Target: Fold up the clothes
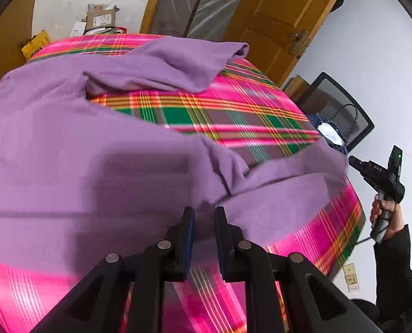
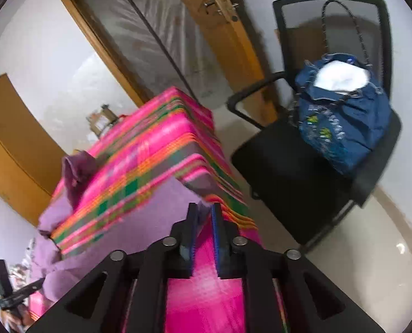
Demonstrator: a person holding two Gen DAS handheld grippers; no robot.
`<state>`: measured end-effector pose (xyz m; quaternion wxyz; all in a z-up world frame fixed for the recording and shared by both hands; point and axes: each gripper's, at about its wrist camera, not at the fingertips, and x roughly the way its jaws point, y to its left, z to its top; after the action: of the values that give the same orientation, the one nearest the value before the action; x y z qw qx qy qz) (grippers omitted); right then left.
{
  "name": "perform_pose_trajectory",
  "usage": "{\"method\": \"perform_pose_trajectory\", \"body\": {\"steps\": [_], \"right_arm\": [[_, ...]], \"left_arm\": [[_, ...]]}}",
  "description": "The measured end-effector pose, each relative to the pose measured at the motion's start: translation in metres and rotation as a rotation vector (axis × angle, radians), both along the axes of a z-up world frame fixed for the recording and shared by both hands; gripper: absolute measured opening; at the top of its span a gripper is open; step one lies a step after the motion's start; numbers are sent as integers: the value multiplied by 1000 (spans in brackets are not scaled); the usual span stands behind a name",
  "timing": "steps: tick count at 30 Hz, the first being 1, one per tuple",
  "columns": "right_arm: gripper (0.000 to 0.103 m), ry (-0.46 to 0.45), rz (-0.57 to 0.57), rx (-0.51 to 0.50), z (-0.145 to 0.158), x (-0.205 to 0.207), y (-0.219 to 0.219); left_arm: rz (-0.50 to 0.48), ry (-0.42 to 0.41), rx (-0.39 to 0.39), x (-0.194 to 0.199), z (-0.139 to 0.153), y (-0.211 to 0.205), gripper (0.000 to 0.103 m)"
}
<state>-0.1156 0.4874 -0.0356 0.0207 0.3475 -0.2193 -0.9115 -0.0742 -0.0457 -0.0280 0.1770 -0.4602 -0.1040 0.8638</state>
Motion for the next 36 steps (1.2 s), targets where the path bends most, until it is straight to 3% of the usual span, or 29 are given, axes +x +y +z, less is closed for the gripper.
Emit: {"method": "perform_pose_trajectory", "body": {"steps": [2, 6, 8, 13, 17, 26, 36], "right_arm": [[33, 25, -16, 48, 4, 10, -2], [40, 144, 53, 115, 27, 23, -25], [47, 185, 222, 117, 37, 23, -50], [47, 181, 689, 134, 35, 12, -142], [47, 153, 949, 177, 21, -2, -200], [47, -27, 1219, 117, -4, -31, -236], [45, -61, 1432, 152, -9, 27, -250]], "left_arm": [[2, 3, 4, 13, 2, -2, 16], [23, 14, 12, 32, 7, -8, 16], [45, 34, -8, 33, 10, -15, 16], [92, 56, -44, 20, 12, -36, 16], [88, 55, -106, -2, 10, -50, 16], [-123, 11, -85, -32, -5, -39, 17], [-219, 27, -68, 14, -4, -32, 19]]}}
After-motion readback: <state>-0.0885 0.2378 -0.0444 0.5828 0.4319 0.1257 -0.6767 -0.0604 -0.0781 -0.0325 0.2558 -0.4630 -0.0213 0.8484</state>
